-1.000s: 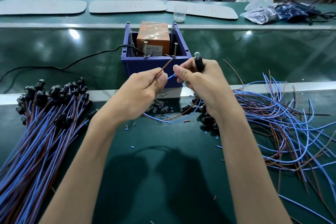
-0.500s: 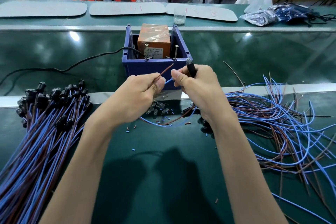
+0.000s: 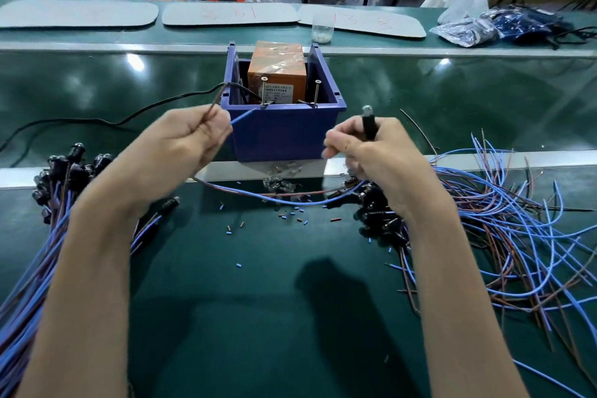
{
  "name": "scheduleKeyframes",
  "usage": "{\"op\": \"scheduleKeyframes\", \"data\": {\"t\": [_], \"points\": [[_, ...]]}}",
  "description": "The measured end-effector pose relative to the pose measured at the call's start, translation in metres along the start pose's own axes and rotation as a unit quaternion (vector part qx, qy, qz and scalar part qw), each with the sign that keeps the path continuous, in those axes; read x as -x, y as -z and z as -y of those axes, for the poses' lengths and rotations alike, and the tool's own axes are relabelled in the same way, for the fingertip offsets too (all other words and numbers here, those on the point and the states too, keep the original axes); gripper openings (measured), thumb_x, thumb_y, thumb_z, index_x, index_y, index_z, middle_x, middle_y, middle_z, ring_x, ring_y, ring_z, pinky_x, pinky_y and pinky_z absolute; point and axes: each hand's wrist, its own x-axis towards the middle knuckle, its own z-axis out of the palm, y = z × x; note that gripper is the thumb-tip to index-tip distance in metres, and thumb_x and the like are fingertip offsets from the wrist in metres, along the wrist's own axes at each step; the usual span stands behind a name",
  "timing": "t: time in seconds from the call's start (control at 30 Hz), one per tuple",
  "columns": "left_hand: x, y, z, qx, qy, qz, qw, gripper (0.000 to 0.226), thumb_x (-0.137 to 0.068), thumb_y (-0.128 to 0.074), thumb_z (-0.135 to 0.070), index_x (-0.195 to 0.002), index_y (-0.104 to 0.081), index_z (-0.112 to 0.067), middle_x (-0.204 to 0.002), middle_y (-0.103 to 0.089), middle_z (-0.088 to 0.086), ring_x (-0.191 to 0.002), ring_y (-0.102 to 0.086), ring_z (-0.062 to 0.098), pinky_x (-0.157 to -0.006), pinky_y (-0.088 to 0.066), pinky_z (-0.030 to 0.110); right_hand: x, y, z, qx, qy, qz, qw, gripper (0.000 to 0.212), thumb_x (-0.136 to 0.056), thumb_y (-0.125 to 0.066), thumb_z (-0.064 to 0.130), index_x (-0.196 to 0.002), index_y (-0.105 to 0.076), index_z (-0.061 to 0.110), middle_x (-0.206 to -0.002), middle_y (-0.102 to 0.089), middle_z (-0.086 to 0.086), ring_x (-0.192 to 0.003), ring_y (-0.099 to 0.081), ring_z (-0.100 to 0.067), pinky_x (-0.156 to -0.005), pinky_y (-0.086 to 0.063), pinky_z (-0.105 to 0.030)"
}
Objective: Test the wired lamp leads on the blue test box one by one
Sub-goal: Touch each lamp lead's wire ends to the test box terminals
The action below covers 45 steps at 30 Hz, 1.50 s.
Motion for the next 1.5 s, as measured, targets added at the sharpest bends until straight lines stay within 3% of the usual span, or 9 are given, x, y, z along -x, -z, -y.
{"op": "scheduleKeyframes", "data": {"t": [0.07, 0.13, 0.23, 0.4, 0.6, 0.7, 0.8, 1.0, 1.5], "points": [[-0.001, -0.003, 0.001, -0.045, -0.010, 0.019, 0.999, 0.038, -0.103, -0.041, -0.017, -0.066, -0.032, -0.013, -0.050, -0.032, -0.016, -0.045, -0.029, 0.000, -0.046, -0.028, 0.008, 0.003, -0.006, 0.001, 0.049, -0.004, 0.061, 0.997, 0.010, -0.088, -0.067, 0.010, -0.087, -0.072, 0.018, -0.074, -0.072, 0.004, -0.041, -0.048, 0.000, -0.050, -0.037, -0.010], [-0.002, -0.008, 0.004, -0.104, -0.008, 0.046, 0.993, 0.041, -0.101, -0.043, -0.027, -0.064, -0.035, -0.014, -0.054, -0.033, -0.012, -0.051, -0.027, 0.008, -0.051, -0.029, 0.026, 0.005, -0.013, 0.002, 0.080, -0.013, 0.092, 0.993, 0.021, -0.086, -0.070, 0.016, -0.105, -0.070, 0.025, -0.077, -0.072, 0.011, -0.046, -0.060, -0.002, -0.064, -0.042, -0.014], [-0.006, -0.018, 0.004, -0.157, 0.011, 0.065, 0.985, 0.038, -0.101, -0.043, -0.025, -0.064, -0.039, -0.014, -0.058, -0.036, -0.004, -0.056, -0.030, 0.016, -0.058, -0.028, 0.036, 0.006, -0.016, 0.006, 0.077, 0.017, 0.046, 0.996, 0.024, -0.087, -0.069, 0.031, -0.111, -0.068, 0.032, -0.069, -0.069, 0.019, -0.051, -0.066, -0.007, -0.065, -0.041, -0.008], [-0.007, -0.035, -0.002, -0.204, 0.030, 0.091, 0.974, 0.039, -0.100, -0.044, -0.024, -0.062, -0.040, -0.016, -0.054, -0.037, -0.005, -0.049, -0.030, 0.010, -0.050, -0.027, 0.025, 0.010, -0.013, 0.015, 0.007, 0.088, 0.040, 0.995, 0.015, -0.089, -0.067, 0.031, -0.100, -0.074, 0.024, -0.080, -0.074, -0.003, -0.044, -0.053, -0.004, -0.057, -0.042, -0.009], [-0.008, -0.038, -0.005, -0.230, 0.045, 0.092, 0.968, 0.040, -0.100, -0.043, -0.023, -0.062, -0.036, -0.013, -0.058, -0.037, 0.000, -0.057, -0.031, 0.018, -0.054, -0.025, 0.031, 0.012, -0.012, 0.018, -0.013, 0.134, 0.084, 0.987, 0.011, -0.087, -0.070, 0.021, -0.092, -0.075, 0.013, -0.069, -0.071, 0.003, -0.047, -0.048, -0.008, -0.056, -0.044, -0.014], [-0.008, -0.037, -0.004, -0.234, 0.036, 0.078, 0.968, 0.039, -0.099, -0.045, -0.023, -0.062, -0.039, -0.016, -0.053, -0.037, -0.005, -0.050, -0.033, 0.010, -0.049, -0.027, 0.023, 0.010, -0.014, 0.015, -0.002, 0.156, 0.078, 0.985, 0.004, -0.085, -0.071, 0.008, -0.083, -0.073, 0.011, -0.058, -0.063, 0.010, -0.048, -0.046, -0.007, -0.055, -0.043, -0.013], [-0.008, -0.038, -0.003, -0.210, 0.021, 0.057, 0.976, 0.031, -0.097, -0.050, -0.027, -0.067, -0.046, -0.020, -0.049, -0.041, -0.007, -0.046, -0.036, 0.006, -0.048, -0.032, 0.018, 0.009, -0.015, 0.014, -0.007, 0.169, 0.049, 0.984, 0.008, -0.085, -0.071, 0.006, -0.079, -0.071, 0.011, -0.063, -0.067, 0.003, -0.048, -0.046, -0.010, -0.053, -0.042, -0.015], [-0.008, -0.038, -0.003, -0.092, -0.021, 0.022, 0.995, 0.016, -0.097, -0.048, -0.032, -0.087, -0.046, -0.020, -0.043, -0.038, -0.011, -0.045, -0.026, 0.010, -0.043, -0.023, 0.019, 0.006, -0.014, 0.013, -0.004, 0.149, 0.003, 0.989, 0.016, -0.084, -0.073, 0.012, -0.070, -0.067, 0.019, -0.065, -0.070, 0.002, -0.046, -0.047, -0.008, -0.051, -0.040, -0.013], [-0.010, -0.040, -0.003, -0.121, -0.043, -0.014, 0.992, 0.019, -0.097, -0.051, -0.026, -0.082, -0.049, -0.016, -0.044, -0.041, -0.011, -0.041, -0.029, 0.011, -0.041, -0.024, 0.014, 0.004, -0.013, 0.013, 0.072, 0.094, 0.006, 0.993, 0.030, -0.095, -0.059, 0.016, -0.066, -0.058, 0.021, -0.060, -0.066, 0.009, -0.044, -0.048, -0.003, -0.054, -0.038, -0.013]]}}
